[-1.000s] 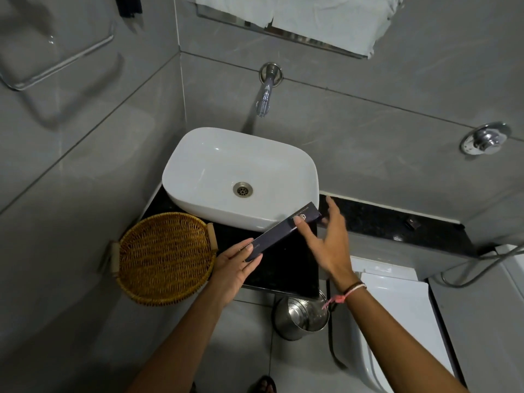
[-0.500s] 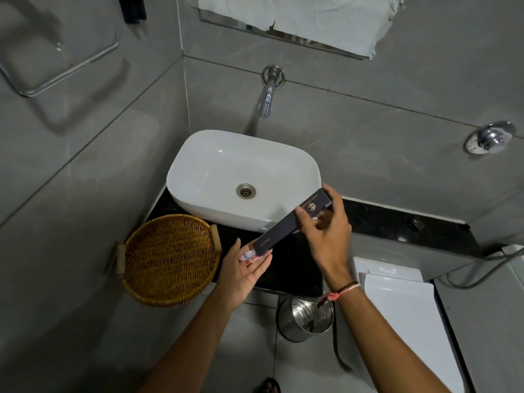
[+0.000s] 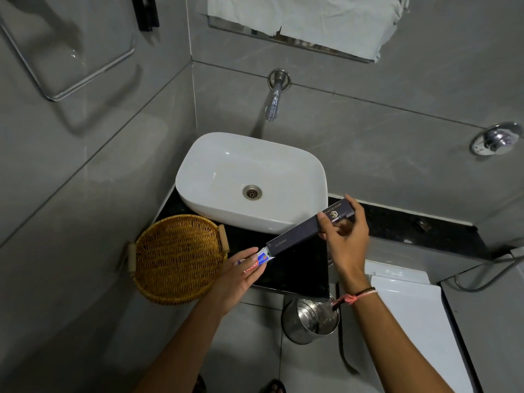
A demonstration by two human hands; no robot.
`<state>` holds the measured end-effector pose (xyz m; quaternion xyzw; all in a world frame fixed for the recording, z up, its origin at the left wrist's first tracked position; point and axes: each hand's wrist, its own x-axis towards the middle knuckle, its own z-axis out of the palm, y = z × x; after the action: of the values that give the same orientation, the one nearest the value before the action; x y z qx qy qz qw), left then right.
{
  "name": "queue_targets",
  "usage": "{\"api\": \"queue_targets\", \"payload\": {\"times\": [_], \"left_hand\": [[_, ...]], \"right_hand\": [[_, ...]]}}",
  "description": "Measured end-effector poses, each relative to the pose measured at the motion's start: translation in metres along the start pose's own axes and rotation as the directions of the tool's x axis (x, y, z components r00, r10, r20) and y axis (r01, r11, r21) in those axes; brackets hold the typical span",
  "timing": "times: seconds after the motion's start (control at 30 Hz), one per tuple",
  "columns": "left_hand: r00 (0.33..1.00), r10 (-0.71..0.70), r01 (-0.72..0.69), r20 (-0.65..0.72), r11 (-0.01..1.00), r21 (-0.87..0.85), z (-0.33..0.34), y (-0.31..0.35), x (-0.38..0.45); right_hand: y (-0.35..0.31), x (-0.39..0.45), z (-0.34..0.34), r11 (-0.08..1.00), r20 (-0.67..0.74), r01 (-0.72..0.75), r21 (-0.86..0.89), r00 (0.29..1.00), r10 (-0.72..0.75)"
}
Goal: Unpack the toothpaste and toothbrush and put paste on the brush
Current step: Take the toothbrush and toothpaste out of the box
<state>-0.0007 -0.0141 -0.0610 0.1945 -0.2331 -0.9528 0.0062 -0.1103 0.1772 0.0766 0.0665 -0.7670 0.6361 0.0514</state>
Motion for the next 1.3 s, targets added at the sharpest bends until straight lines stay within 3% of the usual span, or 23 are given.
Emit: {"api": "queue_targets", "payload": {"times": [0.13, 0.23, 0.37, 0.43, 0.5, 0.57, 0.67, 0.97, 1.13, 1.3], "left_hand": [[0.99, 0.014, 0.011, -0.142, 0.986, 0.169, -0.001, 0.012, -0.004], [0.983, 0.015, 0.04, -0.182, 0.955, 0.295, -0.002, 0.029, -0.001], [0.99, -0.029, 0.091, -0.138, 0.876, 0.474, 0.001, 0.056, 0.003], [0.99, -0.056, 0.119, -0.129, 0.818, 0.562, 0.003, 0.066, 0.006], [0.988, -0.083, 0.148, -0.13, 0.747, 0.649, 0.007, 0.071, 0.008], [0.985, -0.118, 0.174, -0.128, 0.695, 0.698, 0.008, 0.073, 0.011], [0.983, -0.156, 0.177, -0.094, 0.693, 0.699, 0.008, 0.071, 0.016], [0.991, -0.113, 0.13, -0.065, 0.812, 0.569, 0.012, 0.026, 0.016], [0.991, -0.071, 0.121, -0.116, 0.856, 0.502, 0.025, -0.017, 0.022], [0.985, -0.033, 0.113, -0.167, 0.86, 0.498, 0.046, -0.06, 0.039]], "right_hand": [[0.011, -0.003, -0.015, 0.993, -0.038, -0.111, 0.035, 0.993, 0.112], [0.023, -0.009, -0.036, 0.976, 0.109, -0.211, 0.052, 0.973, 0.204], [0.034, -0.017, -0.066, 0.941, 0.351, -0.056, -0.335, 0.919, 0.18], [0.035, -0.02, -0.07, 0.839, 0.457, 0.052, -0.541, 0.856, 0.241], [0.037, -0.026, -0.068, 0.65, 0.535, 0.237, -0.722, 0.787, 0.307], [0.044, -0.036, -0.066, 0.466, 0.525, 0.349, -0.813, 0.785, 0.329], [0.058, -0.052, -0.073, 0.333, 0.461, 0.356, -0.873, 0.824, 0.328], [0.095, -0.104, -0.109, 0.39, 0.136, -0.034, -0.92, 0.906, 0.401], [0.136, -0.119, -0.128, 0.476, -0.031, -0.357, -0.804, 0.824, 0.565], [0.186, -0.119, -0.162, 0.5, -0.081, -0.487, -0.716, 0.769, 0.633]]}}
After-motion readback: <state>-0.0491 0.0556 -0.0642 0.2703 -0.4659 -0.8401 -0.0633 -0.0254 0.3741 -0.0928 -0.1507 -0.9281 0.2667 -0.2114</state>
